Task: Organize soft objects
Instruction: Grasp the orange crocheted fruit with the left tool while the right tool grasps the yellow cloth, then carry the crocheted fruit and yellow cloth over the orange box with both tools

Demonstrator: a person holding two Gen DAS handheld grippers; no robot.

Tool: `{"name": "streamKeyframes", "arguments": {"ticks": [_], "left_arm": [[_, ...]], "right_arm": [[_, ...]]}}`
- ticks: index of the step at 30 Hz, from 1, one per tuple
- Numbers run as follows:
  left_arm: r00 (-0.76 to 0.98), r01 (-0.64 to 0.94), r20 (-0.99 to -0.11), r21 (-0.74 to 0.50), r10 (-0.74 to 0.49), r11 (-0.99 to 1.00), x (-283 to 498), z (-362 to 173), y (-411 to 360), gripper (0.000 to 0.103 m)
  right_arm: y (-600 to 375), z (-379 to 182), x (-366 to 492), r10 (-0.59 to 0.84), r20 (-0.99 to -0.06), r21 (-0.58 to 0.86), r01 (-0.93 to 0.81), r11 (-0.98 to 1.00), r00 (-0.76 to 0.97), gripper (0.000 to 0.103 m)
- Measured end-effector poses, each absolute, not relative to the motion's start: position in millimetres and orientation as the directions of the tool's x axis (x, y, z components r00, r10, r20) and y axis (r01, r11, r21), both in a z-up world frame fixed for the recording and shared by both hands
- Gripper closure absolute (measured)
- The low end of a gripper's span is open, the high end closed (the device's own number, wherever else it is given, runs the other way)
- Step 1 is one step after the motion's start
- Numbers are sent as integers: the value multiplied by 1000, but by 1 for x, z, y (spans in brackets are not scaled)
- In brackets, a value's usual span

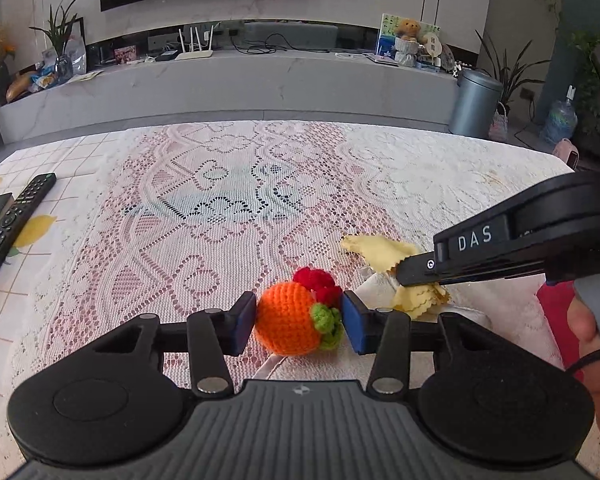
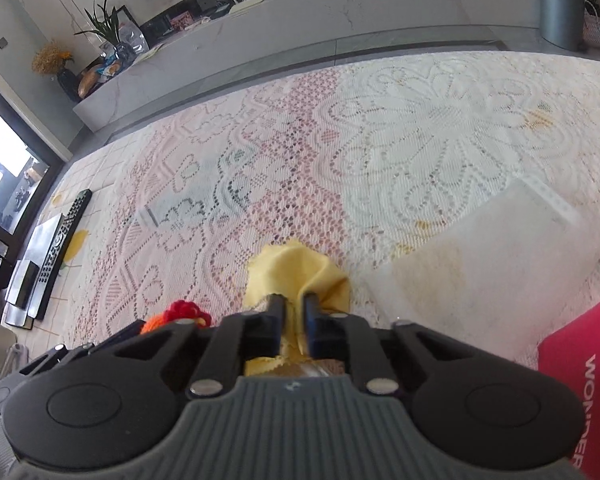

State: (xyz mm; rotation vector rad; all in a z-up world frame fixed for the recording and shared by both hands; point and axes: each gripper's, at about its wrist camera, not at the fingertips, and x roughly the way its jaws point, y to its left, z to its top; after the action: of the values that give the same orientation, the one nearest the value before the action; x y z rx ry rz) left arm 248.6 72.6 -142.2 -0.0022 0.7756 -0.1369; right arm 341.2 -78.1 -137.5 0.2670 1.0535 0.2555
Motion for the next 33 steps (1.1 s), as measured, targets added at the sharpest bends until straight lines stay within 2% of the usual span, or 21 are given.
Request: {"name": "streamKeyframes", "arguments": {"ticks": [14, 23, 33], "left_arm": [[723, 112, -683, -26, -99, 993, 228, -117, 71, 50], [755, 84, -642, -112, -137, 990, 187, -72, 66, 50], [788, 135, -586, -135, -189, 982, 140, -30, 26, 50]], "right_arm": [[-78, -75, 291, 300, -736, 208, -219, 953, 607, 101], [-100, -31, 228, 324, -687, 217, -242, 946, 650, 101], [-155, 2, 152, 287, -664, 190, -215, 958, 691, 101]]}}
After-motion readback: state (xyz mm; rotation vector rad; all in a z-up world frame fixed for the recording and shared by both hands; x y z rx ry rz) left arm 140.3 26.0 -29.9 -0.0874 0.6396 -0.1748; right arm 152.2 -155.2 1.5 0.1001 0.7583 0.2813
